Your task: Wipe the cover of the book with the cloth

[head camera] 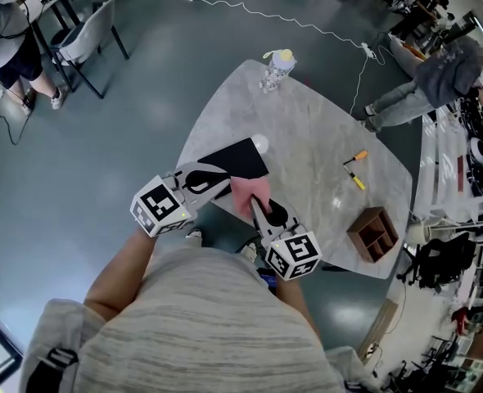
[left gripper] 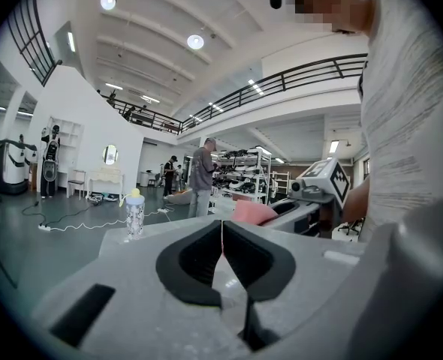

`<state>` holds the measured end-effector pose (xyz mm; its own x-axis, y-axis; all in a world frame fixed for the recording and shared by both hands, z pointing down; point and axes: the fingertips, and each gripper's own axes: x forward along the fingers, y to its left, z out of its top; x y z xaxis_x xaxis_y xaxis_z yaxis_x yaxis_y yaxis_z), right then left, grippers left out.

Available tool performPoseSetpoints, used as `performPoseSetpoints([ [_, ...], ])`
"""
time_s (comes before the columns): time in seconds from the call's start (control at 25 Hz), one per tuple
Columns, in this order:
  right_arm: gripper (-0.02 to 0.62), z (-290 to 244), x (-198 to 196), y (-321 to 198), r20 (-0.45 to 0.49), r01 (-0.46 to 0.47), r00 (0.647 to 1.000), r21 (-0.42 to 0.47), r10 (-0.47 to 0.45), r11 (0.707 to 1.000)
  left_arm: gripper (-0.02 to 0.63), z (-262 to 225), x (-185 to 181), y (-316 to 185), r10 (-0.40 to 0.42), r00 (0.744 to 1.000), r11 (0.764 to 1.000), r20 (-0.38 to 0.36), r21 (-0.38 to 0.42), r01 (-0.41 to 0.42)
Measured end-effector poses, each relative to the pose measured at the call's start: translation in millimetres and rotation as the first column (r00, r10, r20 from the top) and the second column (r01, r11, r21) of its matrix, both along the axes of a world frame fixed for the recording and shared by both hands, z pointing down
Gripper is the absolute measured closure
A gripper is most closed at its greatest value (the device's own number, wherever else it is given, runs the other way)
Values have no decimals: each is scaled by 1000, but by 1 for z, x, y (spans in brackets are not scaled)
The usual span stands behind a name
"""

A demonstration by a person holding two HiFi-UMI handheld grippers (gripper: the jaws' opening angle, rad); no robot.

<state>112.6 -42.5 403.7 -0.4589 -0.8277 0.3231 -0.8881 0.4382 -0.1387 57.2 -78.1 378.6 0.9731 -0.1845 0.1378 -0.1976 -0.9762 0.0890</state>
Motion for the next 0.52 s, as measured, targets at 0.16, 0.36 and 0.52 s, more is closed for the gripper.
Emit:
performPoseSetpoints([
  [0.16, 547, -2, -2, 2, -2, 3, 1000, -4, -3, 1000, 589, 0, -2, 2, 0, 1000, 1000, 2, -10, 0],
  [0.36, 546, 0, -4, 6, 2, 1, 1000, -9, -1, 1000, 589, 2, -2, 4, 8, 1000, 1000, 5, -14, -8],
  [0.52, 548, 0, -6, 7, 6, -6, 1000, -6, 6, 1000, 589, 2, -3, 5, 9, 1000, 1000, 3, -10, -9],
])
